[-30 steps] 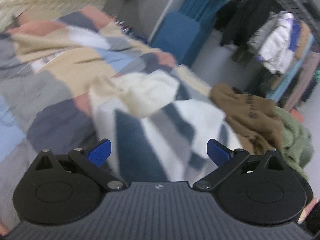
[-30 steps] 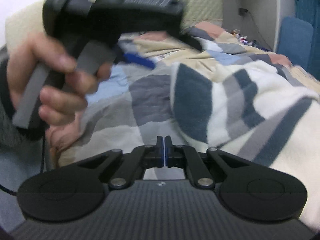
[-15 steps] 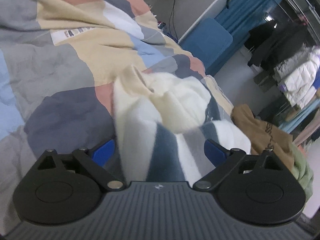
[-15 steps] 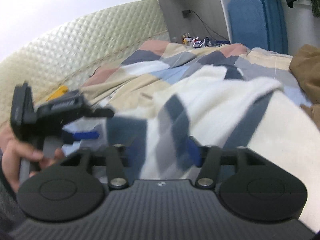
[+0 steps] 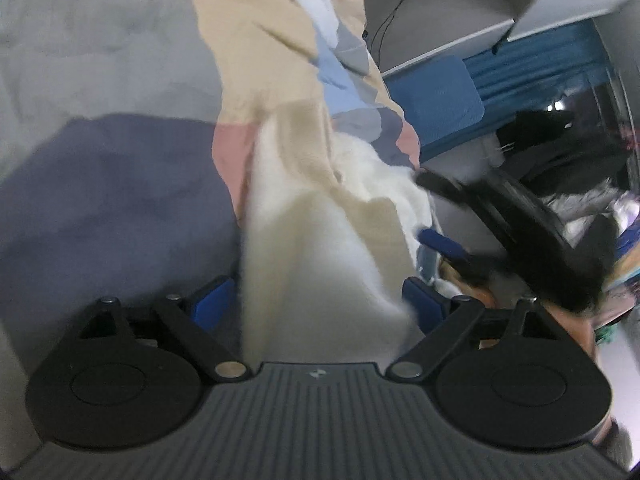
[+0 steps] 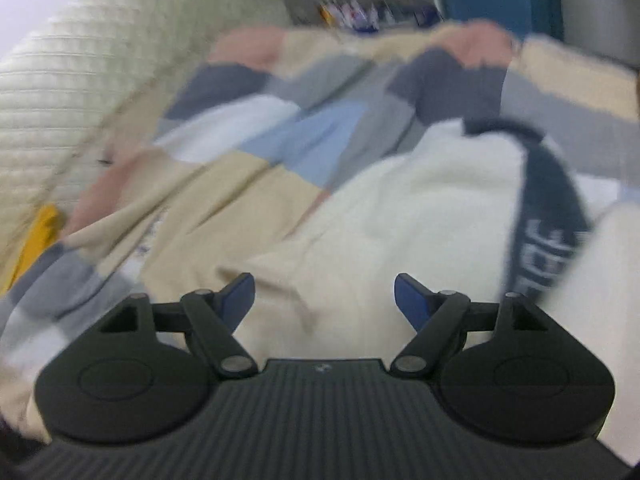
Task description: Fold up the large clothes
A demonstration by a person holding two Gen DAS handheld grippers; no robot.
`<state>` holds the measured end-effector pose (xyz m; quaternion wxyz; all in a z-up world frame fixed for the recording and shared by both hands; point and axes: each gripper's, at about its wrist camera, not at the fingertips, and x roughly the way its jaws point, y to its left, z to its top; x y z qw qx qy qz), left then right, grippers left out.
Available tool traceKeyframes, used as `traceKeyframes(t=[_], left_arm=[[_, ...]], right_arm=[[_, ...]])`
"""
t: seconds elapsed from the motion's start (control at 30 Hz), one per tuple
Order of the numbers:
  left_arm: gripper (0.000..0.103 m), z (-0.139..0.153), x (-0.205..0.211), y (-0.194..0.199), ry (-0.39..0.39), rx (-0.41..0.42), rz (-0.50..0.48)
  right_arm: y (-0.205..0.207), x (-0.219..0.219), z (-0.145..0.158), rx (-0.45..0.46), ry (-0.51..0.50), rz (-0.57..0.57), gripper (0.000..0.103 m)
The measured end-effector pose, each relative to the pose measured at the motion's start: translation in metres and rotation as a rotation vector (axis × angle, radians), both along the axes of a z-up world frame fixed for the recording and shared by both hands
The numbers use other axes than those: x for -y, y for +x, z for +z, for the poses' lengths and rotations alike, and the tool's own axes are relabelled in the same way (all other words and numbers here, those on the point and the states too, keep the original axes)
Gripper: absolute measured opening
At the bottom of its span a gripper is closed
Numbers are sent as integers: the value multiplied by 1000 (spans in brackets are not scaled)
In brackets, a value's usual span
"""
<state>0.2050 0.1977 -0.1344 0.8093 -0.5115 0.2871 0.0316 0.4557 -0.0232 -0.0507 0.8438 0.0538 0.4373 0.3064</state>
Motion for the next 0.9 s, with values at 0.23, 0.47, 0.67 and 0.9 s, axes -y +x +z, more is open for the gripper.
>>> traceKeyframes(t=[0.23, 0.47, 0.67, 0.9], left_arm=[[89, -16, 1, 17, 48, -20, -29], [88, -21, -4, 20, 20, -6, -28], [88, -22, -8, 17, -8, 6, -28], [88, -12, -8, 23, 30, 22, -78]], right_arm=[[40, -83, -42, -5, -163, -1, 79], [41, -118, -70, 30, -365, 101, 77], [25, -94, -36, 104, -334, 146, 17], [-19, -19, 42, 309, -150, 27, 15]])
